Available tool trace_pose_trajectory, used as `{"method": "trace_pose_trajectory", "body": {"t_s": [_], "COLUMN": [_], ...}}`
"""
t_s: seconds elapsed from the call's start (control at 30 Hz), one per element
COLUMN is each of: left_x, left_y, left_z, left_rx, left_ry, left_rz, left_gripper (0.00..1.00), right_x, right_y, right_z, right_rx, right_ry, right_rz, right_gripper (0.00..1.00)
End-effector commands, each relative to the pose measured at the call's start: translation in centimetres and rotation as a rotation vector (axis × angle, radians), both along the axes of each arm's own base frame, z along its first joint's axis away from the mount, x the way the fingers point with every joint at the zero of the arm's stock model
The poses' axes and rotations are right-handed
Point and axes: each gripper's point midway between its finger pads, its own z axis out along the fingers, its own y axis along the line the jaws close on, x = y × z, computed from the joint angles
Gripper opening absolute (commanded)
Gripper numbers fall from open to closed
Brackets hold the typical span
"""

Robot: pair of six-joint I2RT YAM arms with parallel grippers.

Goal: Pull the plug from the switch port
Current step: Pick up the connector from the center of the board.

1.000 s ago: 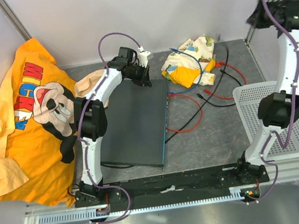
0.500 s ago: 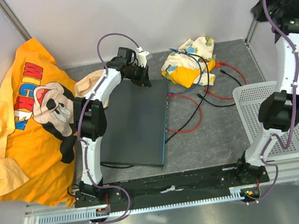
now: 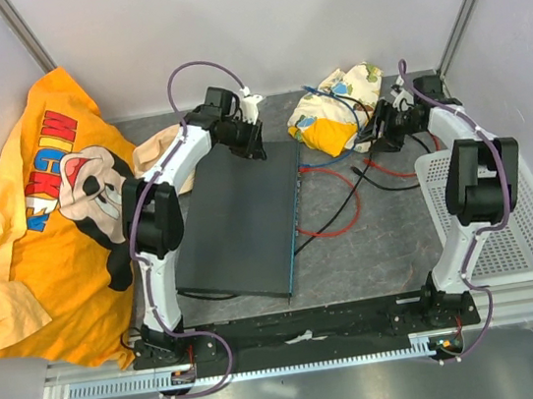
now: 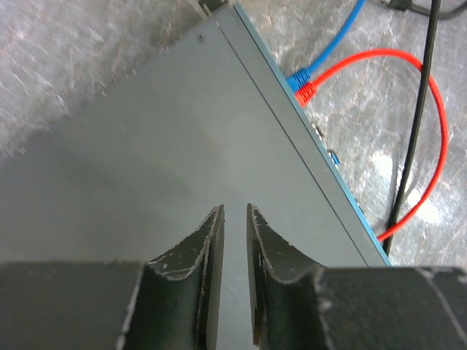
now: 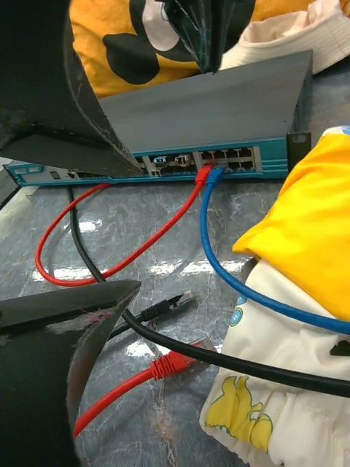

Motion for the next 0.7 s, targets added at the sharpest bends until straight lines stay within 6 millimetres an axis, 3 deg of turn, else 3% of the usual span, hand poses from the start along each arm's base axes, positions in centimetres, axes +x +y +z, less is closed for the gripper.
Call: {"method": "trace_pose_trajectory", "body": {"t_s": [0.0,0.13,0.3,0.67], "left_x": [-0.6,-1.1,-1.6,-2.2], "left_y": [1.0,1.4,1.6,1.0], "left_z": [2.6,2.7,2.4,1.9], "left_rx": [0.005,0.019,0.032,0.055], "left_ry": [-0.063,-0.068,-0.066,-0.069], "left_rz": [-0.006,-0.007,-0.012,-0.038], "left_gripper": [0.26,0.26,0.26,0.26], "right_x": [0.9,0.3,-0.7,0.3], "right_y": [-0.4,-1.8,-1.9,-0.8], "right_z": [-1.5,-4.1,-5.6,-6.4], "right_rx": [-0.096,-0.221,-0.247,-0.224], "right_ry": [0.049,0.146,0.204,0.192], "right_rz": [-0.055,-0.113,-0.123,-0.092], "right_gripper": [0.66,0.61,0.58,0.49]}}
